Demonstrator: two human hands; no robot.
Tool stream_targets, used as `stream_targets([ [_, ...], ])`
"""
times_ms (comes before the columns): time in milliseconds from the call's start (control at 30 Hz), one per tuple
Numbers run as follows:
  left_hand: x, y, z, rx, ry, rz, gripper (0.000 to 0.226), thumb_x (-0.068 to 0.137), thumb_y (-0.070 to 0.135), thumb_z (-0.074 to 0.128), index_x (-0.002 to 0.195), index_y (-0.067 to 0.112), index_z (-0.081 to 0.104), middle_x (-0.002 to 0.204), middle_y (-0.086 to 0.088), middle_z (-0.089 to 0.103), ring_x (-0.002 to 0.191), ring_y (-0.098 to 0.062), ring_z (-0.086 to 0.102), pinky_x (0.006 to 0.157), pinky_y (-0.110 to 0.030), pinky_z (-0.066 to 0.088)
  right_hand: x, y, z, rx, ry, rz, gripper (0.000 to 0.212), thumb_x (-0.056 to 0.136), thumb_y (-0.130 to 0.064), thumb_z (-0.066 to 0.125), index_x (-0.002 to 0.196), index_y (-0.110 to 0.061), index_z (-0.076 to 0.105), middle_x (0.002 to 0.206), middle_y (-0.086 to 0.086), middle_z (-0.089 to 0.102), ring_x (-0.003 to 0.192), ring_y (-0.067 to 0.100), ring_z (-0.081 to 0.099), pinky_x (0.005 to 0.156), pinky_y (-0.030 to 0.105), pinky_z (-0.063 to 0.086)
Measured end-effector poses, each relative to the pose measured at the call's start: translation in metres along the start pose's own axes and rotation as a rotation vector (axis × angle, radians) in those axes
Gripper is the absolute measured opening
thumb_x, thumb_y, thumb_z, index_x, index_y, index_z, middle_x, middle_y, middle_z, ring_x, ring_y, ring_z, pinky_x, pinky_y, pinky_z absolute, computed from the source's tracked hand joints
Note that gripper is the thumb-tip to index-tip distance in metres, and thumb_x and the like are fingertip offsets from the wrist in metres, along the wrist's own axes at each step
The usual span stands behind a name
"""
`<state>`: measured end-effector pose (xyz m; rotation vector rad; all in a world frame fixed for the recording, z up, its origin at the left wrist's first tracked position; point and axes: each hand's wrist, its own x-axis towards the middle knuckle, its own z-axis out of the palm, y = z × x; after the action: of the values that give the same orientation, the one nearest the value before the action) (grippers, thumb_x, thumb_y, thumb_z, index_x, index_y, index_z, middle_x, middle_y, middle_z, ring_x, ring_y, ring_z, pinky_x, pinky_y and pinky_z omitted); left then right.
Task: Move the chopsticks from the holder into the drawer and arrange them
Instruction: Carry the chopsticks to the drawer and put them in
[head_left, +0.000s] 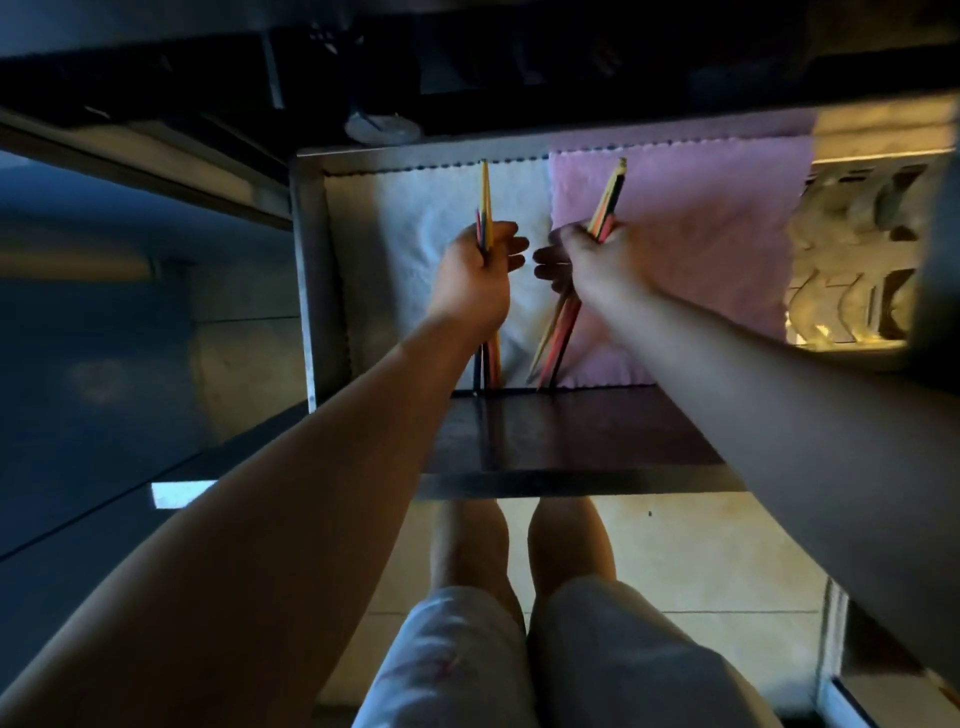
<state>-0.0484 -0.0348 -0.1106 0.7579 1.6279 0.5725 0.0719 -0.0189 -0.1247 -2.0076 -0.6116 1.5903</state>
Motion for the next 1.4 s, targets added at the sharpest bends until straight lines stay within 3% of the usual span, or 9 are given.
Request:
stream_targets([
  [167,0.022,-0.019,-0.006,-0.012,-0.022,-0.081,0.023,0.097,-0.003,0.043,0.116,0.000,0.055,0.101,-0.013,0.069,0.075,-0.013,0.068,0.057,-0.016,0.051,0.019,0.009,0.016,-0.135,-0.004,0.087,0.010,0.091,-0.015,0.054,0.087,-0.006,0.054,0.074,0.012,0.067,0.056,0.019,0.069,0.050,0.030,0.051],
  [300,0.033,-0.044,-0.012,0.254,0.014,-0.105,0.008,0.091,0.007,0.059,0.093,0.011,0.065,0.076,-0.004,0.063,0.070,-0.022,0.062,0.061,-0.029,0.050,0.025,0.021,0.019,-0.371,-0.062,0.090,0.047,0.090,-0.012,0.060,0.131,0.002,0.042,0.123,0.023,0.056,0.097,0.025,0.055,0.074,0.033,0.047],
  [500,0.028,-0.052,-0.021,0.420,0.013,-0.176,0.006,0.084,0.014,0.062,0.082,0.016,0.068,0.067,0.000,0.064,0.063,-0.020,0.060,0.053,-0.024,0.044,0.021,0.030,0.016,-0.345,-0.111,0.143,0.019,0.092,-0.006,0.054,0.108,-0.014,0.045,0.100,0.013,0.048,0.087,0.021,0.050,0.055,0.021,0.037],
  [633,0.005,-0.042,-0.027,0.461,-0.002,-0.193,0.019,0.085,0.014,0.056,0.099,0.016,0.069,0.090,-0.008,0.073,0.080,-0.028,0.068,0.065,-0.031,0.051,-0.001,0.024,0.006,-0.324,-0.082,0.146,0.025,0.094,-0.004,0.051,0.118,-0.001,0.054,0.093,0.010,0.052,0.073,0.016,0.051,0.053,0.016,0.036],
  [867,-0.055,-0.017,-0.046,0.563,-0.108,-0.359,0.070,0.090,0.044,0.058,0.149,0.019,0.032,0.133,-0.013,0.057,0.112,-0.029,0.060,0.093,-0.042,0.052,-0.070,-0.009,-0.019,-0.340,-0.066,0.223,0.033,0.094,-0.025,0.055,0.123,-0.012,0.054,0.117,0.006,0.057,0.102,0.023,0.057,0.092,0.039,0.048],
  [1000,-0.099,0.016,-0.062,0.614,-0.128,-0.327,0.066,0.091,0.045,0.056,0.149,0.023,0.033,0.144,-0.009,0.050,0.121,-0.028,0.055,0.098,-0.039,0.048,-0.120,-0.048,-0.027,-0.384,-0.022,0.169,0.025,0.092,-0.021,0.057,0.109,-0.005,0.066,0.092,0.008,0.065,0.067,0.014,0.059,0.055,0.023,0.045],
  [1133,-0.144,0.057,-0.077,0.639,-0.134,-0.265,0.061,0.091,0.048,0.052,0.146,0.026,0.039,0.141,-0.008,0.052,0.109,-0.024,0.058,0.087,-0.034,0.051,-0.172,-0.083,-0.038,-0.394,-0.056,0.114,0.020,0.088,-0.024,0.057,0.097,-0.011,0.070,0.078,0.006,0.068,0.073,0.022,0.065,0.076,0.040,0.056],
  [1267,-0.175,0.090,-0.091,0.609,-0.109,-0.177,0.058,0.092,0.050,0.053,0.144,0.027,0.042,0.134,-0.007,0.058,0.088,-0.011,0.058,0.062,-0.020,0.043,-0.208,-0.108,-0.052,-0.456,-0.146,-0.031,0.018,0.089,-0.026,0.057,0.101,-0.017,0.067,0.092,-0.001,0.068,0.073,0.011,0.062,0.063,0.027,0.047],
  [1400,-0.203,0.111,-0.098,0.565,-0.019,-0.075,0.054,0.092,0.050,0.054,0.142,0.030,0.044,0.136,-0.004,0.056,0.090,-0.004,0.045,0.058,-0.013,0.031,-0.228,-0.130,-0.066,-0.570,-0.244,-0.214,0.028,0.089,-0.028,0.057,0.115,-0.020,0.063,0.107,-0.003,0.063,0.089,0.008,0.060,0.077,0.026,0.043],
])
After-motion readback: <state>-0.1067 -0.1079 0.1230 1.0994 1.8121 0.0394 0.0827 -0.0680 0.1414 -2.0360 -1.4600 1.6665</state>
